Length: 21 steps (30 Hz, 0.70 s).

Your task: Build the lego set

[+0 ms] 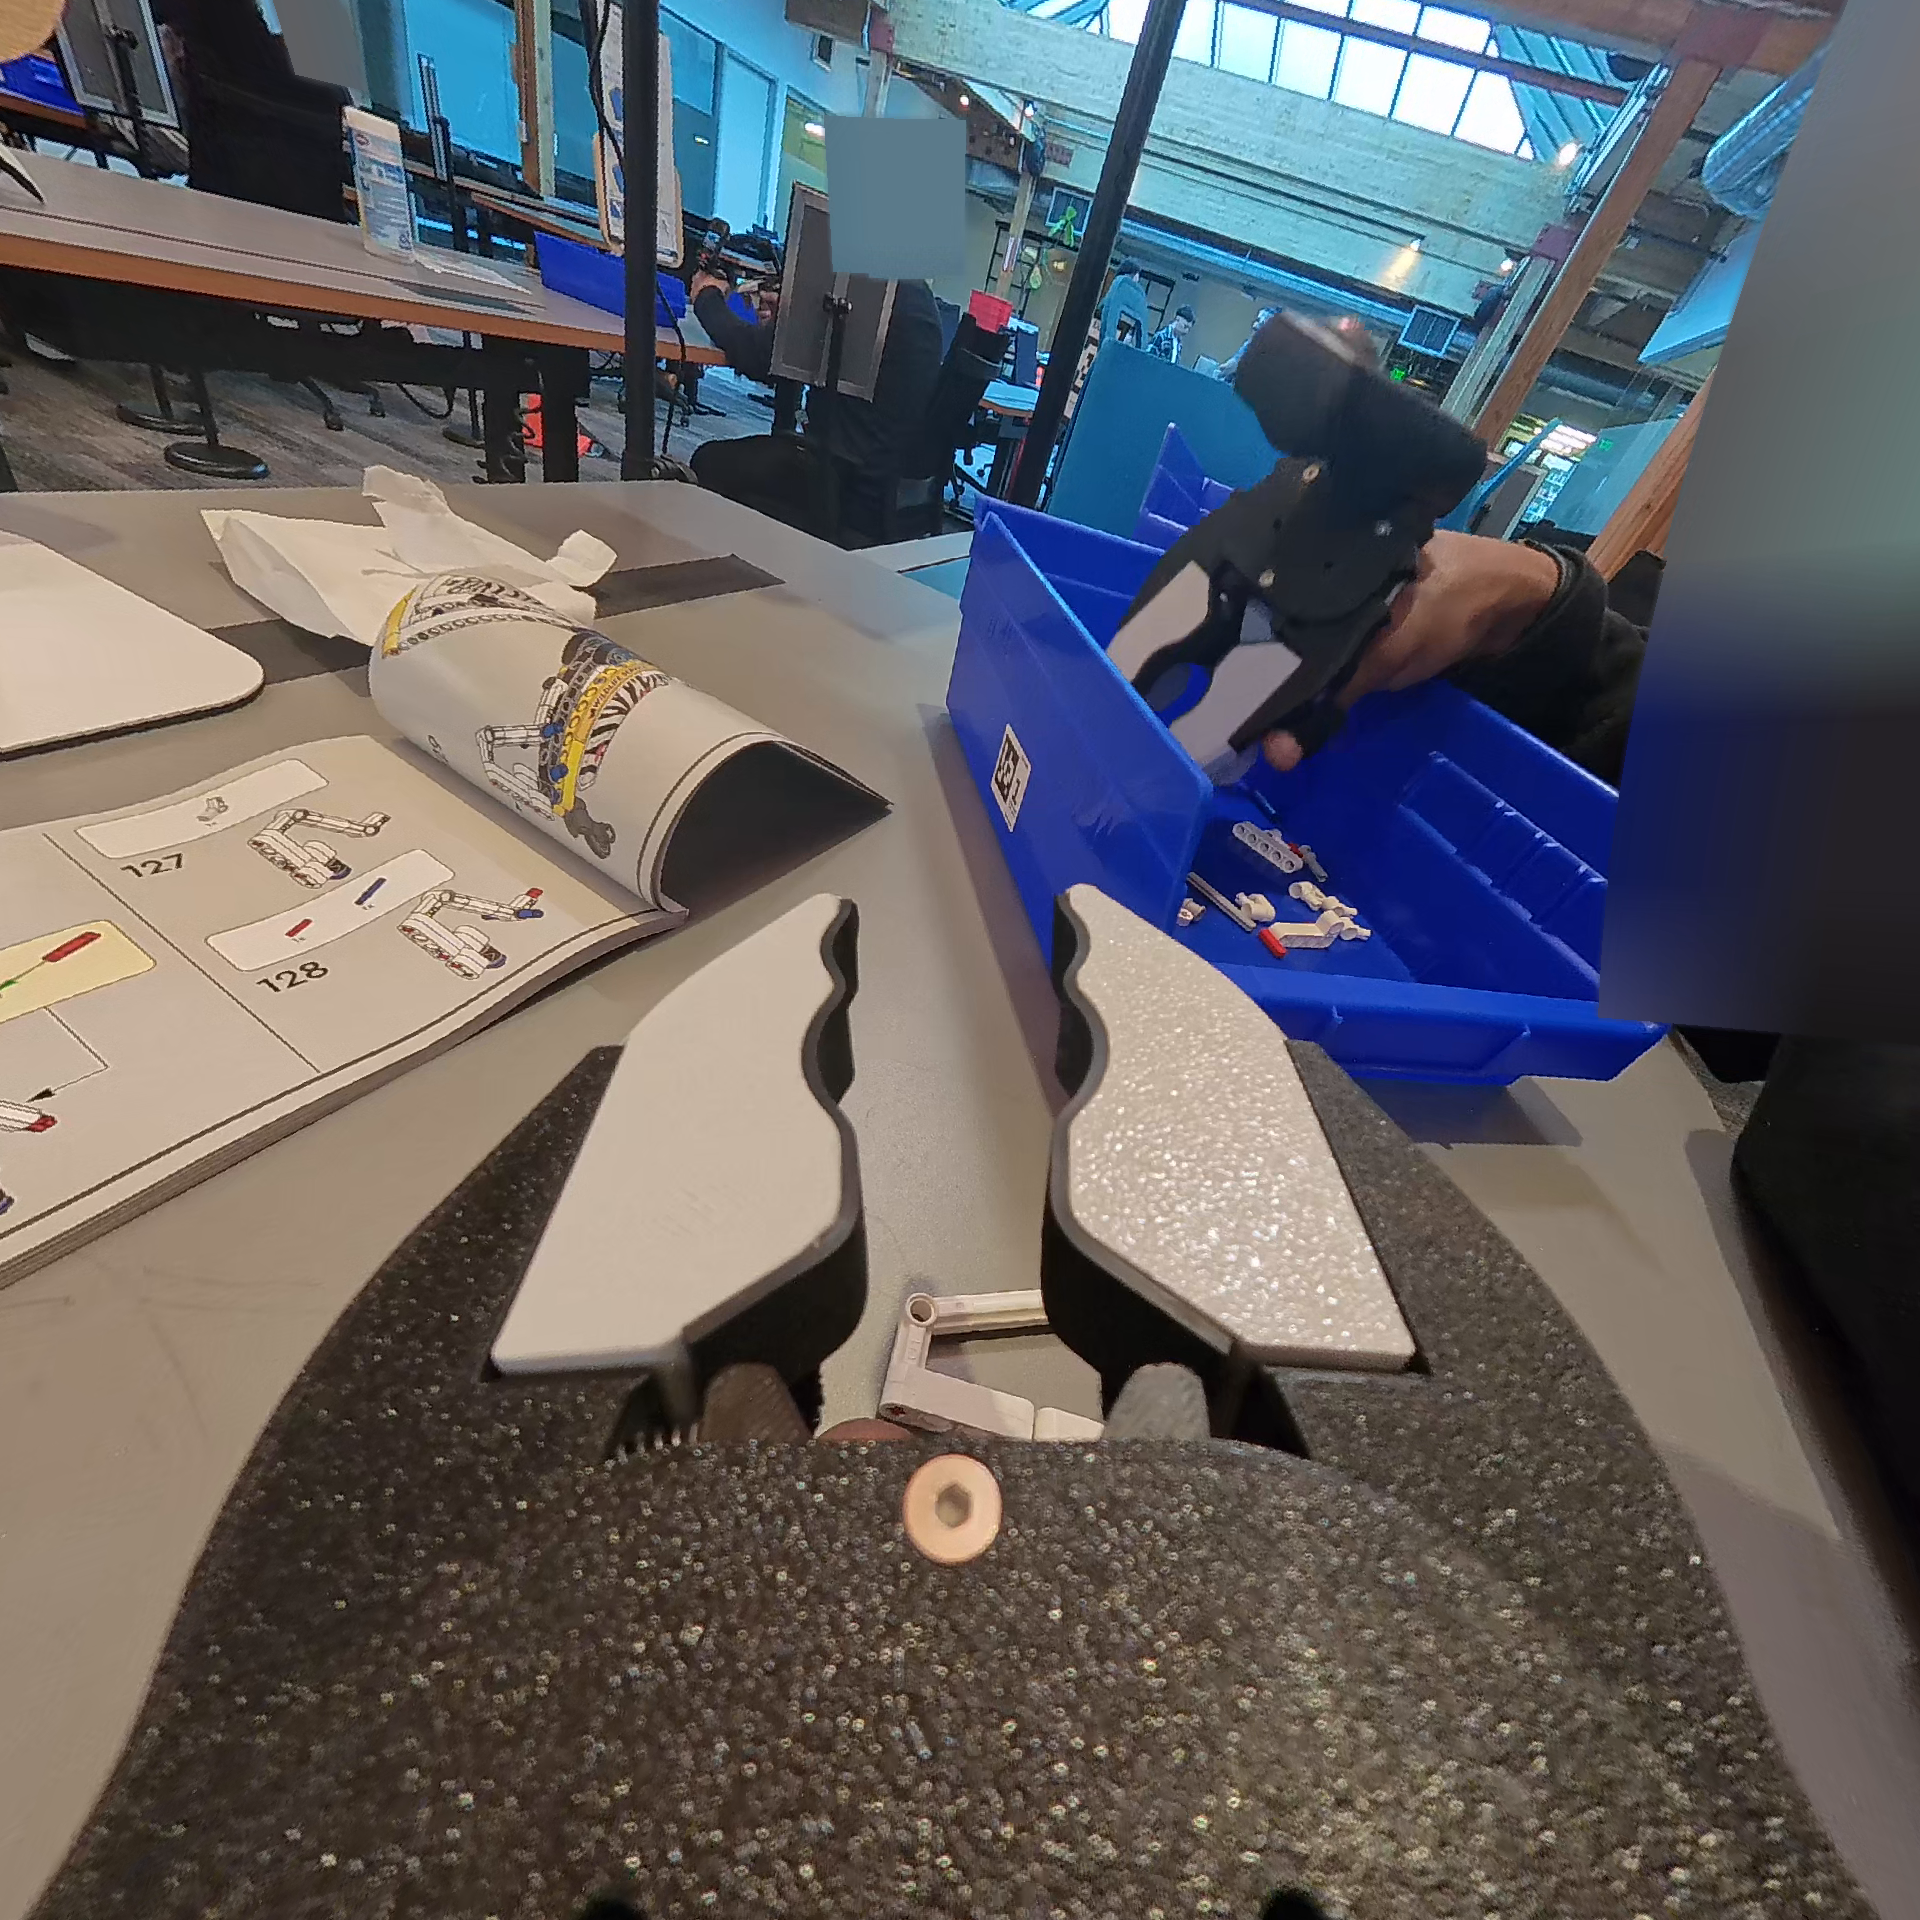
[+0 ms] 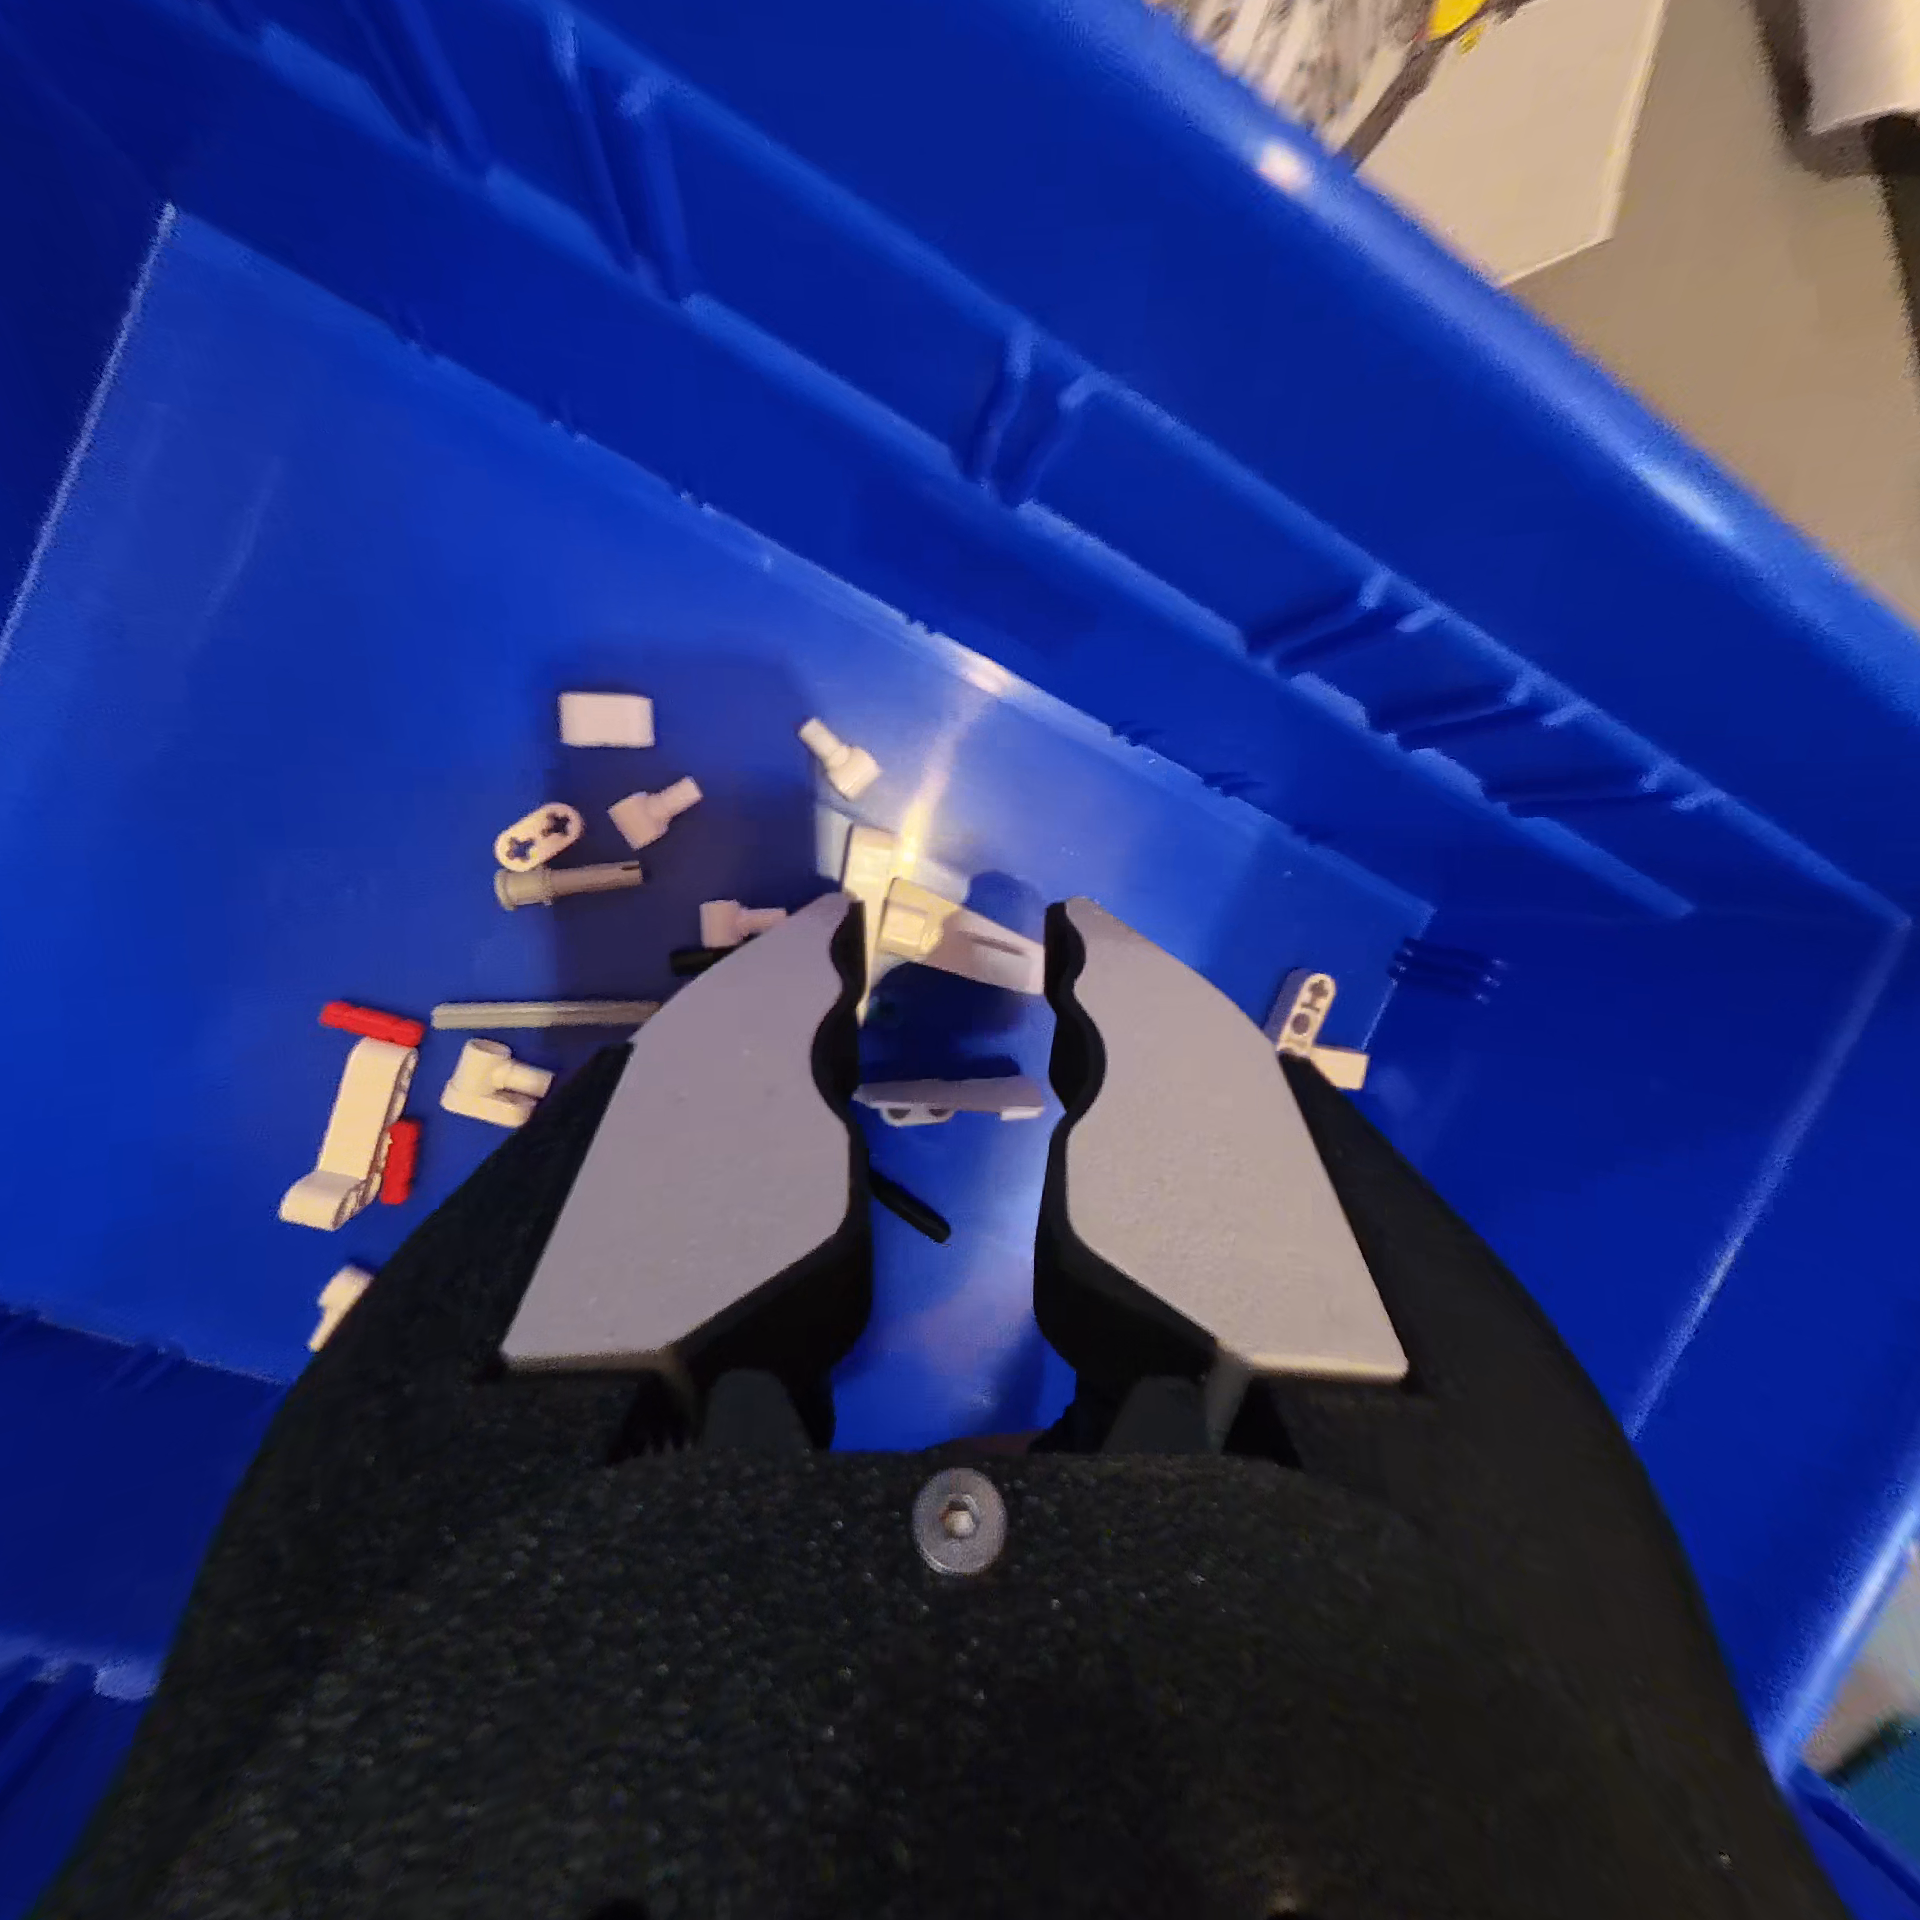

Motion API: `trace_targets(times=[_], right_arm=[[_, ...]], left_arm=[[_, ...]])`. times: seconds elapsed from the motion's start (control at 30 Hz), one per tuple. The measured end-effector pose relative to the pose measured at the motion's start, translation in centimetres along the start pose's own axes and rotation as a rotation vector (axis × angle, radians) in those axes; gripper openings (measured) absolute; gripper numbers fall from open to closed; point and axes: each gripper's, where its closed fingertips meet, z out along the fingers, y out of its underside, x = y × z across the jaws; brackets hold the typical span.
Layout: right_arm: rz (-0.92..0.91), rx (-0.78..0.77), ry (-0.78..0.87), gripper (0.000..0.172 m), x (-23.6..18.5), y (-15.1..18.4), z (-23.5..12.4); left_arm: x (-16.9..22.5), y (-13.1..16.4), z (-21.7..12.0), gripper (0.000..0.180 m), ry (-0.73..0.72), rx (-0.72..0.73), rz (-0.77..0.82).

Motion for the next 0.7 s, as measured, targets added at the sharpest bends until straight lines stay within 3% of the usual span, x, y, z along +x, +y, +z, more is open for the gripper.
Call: trace_targets(times=[0.23,0.47,0.7], right_arm=[[-0.011,0.042,-0.014,0.033,0.0,-0.8,-1.4],[-0.086,-0.068,0.115,0.031,3.2,2.7,-6.9],[-0.183,-0.076,0.059,0.03,2.4,2.9,-5.8]], left_arm=[[0.0,0.0,0.0,0.036,-0.001,-0.002,0.002],[0.0,0.0,0.1,0.036,-0.004,-0.002,-0.001],[0.0,0.0,0.1,0.036,-0.004,-0.001,-0.003]])
